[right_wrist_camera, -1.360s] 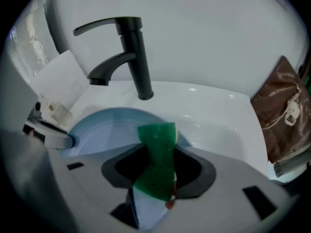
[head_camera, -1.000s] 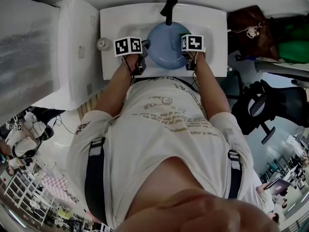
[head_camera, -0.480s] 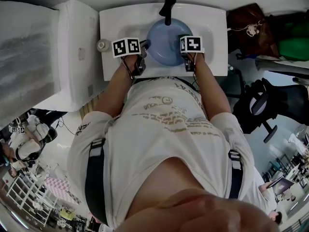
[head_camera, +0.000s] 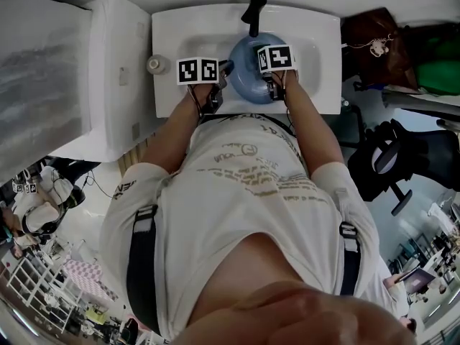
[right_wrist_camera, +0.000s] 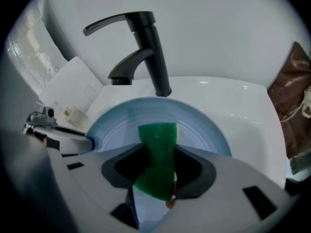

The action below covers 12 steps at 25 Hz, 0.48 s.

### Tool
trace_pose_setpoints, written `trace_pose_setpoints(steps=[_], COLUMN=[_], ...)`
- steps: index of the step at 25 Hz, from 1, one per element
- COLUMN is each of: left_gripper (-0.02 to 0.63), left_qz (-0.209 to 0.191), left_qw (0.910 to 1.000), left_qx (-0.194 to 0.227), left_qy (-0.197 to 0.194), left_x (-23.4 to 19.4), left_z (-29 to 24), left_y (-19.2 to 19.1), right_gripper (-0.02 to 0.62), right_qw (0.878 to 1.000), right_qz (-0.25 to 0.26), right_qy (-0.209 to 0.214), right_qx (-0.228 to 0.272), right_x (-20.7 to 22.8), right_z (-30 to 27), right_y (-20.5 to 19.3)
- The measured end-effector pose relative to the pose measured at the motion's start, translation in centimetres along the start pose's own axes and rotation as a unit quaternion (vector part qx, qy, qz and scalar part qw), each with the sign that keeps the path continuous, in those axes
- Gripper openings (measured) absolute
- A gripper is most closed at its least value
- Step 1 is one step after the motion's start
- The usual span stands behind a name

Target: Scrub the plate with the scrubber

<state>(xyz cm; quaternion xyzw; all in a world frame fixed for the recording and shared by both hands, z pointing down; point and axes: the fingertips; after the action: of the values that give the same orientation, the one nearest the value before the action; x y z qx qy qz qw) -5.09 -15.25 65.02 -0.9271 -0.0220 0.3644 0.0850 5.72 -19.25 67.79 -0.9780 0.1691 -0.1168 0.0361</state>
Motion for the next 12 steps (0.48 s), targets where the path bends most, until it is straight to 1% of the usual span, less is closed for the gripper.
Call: trace_pose_setpoints(steps=[7,12], left_gripper=[0.055,0.055], left_qz=[0.005,0.031], left_qw=[0.9999,0.9995], left_qx=[-0.011,0.003], left_qy=[-0.001,-0.006], left_x=[0.0,-0.4], left_z=[-0.6,-0.5], left_y=[-0.9,-0.4], right_gripper=[0.183,0.184], right_qw=[0.997,0.993], right_qz=[0.072,0.121], right_qy=[0.001,-0.012], right_qx=[-0.006,-0.004], right_x=[-4.1,-5.8], right_z=[-0.2,0.1], right_y=[-0.4,-0.9])
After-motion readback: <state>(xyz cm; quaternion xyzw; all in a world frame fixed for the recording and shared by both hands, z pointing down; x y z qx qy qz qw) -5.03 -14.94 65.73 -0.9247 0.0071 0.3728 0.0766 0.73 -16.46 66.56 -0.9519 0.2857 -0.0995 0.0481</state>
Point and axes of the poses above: the fingertips, and each gripper's own axes: z backward along the fingers, x to its right, y out of its top, and after that the axes turned 15 degrees about -x, right-handed
